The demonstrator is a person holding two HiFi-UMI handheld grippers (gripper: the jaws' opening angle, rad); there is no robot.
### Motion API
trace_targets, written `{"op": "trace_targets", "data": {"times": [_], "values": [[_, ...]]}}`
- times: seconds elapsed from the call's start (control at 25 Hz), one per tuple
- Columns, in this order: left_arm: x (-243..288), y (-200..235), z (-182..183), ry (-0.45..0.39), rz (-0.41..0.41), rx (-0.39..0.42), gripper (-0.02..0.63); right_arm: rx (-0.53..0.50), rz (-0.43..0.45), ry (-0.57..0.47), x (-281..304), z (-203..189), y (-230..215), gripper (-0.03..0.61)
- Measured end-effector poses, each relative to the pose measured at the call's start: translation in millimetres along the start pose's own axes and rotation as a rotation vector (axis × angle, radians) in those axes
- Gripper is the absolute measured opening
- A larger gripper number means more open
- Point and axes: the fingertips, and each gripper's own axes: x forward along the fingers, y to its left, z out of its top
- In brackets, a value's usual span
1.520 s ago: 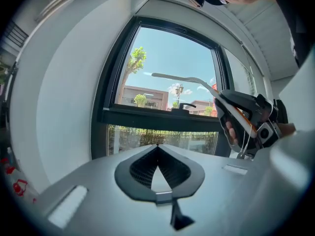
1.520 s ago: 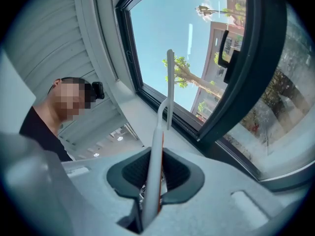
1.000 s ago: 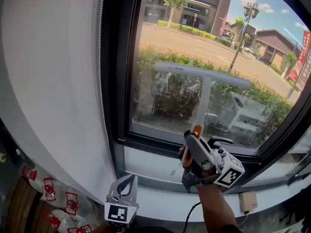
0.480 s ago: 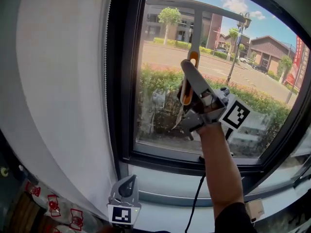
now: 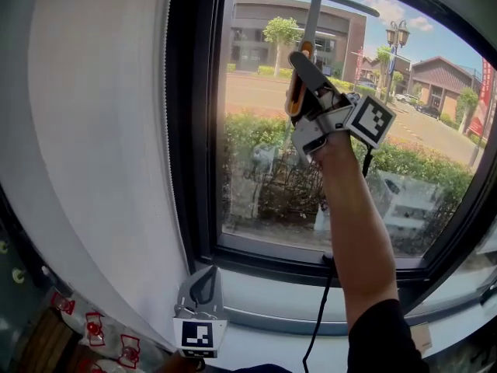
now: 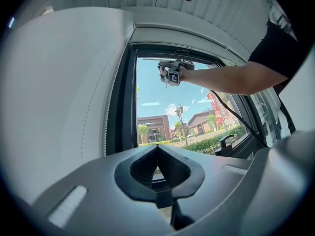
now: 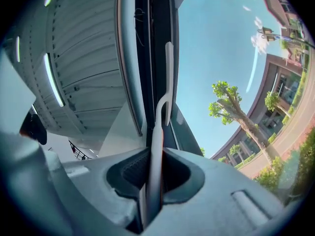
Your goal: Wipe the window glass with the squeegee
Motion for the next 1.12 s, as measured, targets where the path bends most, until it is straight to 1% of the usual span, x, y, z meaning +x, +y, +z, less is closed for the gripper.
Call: {"op": "trace_targets", "data": {"times": [0.12,0.2,0.28,0.36,0.44,0.68,0.76,0.84,0.88,1.0,1.12], "values": [[2,-6,3,-0.01,0.0,0.001,0.017,0.024,-0.001,0.018,12,-1,-6,0.043],[4,-7,9,-0.01,-0.001,-0.014,0.017,0.041,0.007,0.038,24,-4,-6,0.043],[4,-11,8,0.003,-0.003,-0.03,0.017,0.058,0.009,0.054,21,-8,-5,0.043],[5,-17,6,0.019,-0.002,-0.048,0.017,0.072,0.003,0.067,9,-15,-7,0.041],[5,-19,1,0.028,-0.004,-0.062,0.017,0.091,-0.008,0.078,-5,-29,-9,0.043],[4,-34,-24,0.054,-0.041,-0.095,0.017,0.176,-0.041,0.09,-65,-97,-6,0.043],[4,-43,-38,0.079,-0.057,-0.107,0.017,0.212,-0.067,0.097,-89,-122,-5,0.043],[4,-52,-53,0.107,-0.066,-0.114,0.017,0.226,-0.097,0.105,-113,-142,-5,0.043],[4,-56,-55,0.113,-0.072,-0.115,0.017,0.226,-0.111,0.108,-124,-150,-6,0.043],[6,-65,-53,0.117,-0.088,-0.118,0.017,0.218,-0.135,0.117,-143,-162,-9,0.043],[8,-69,-66,0.141,-0.09,-0.108,0.017,0.212,-0.136,0.124,-148,-163,-9,0.043]]}}
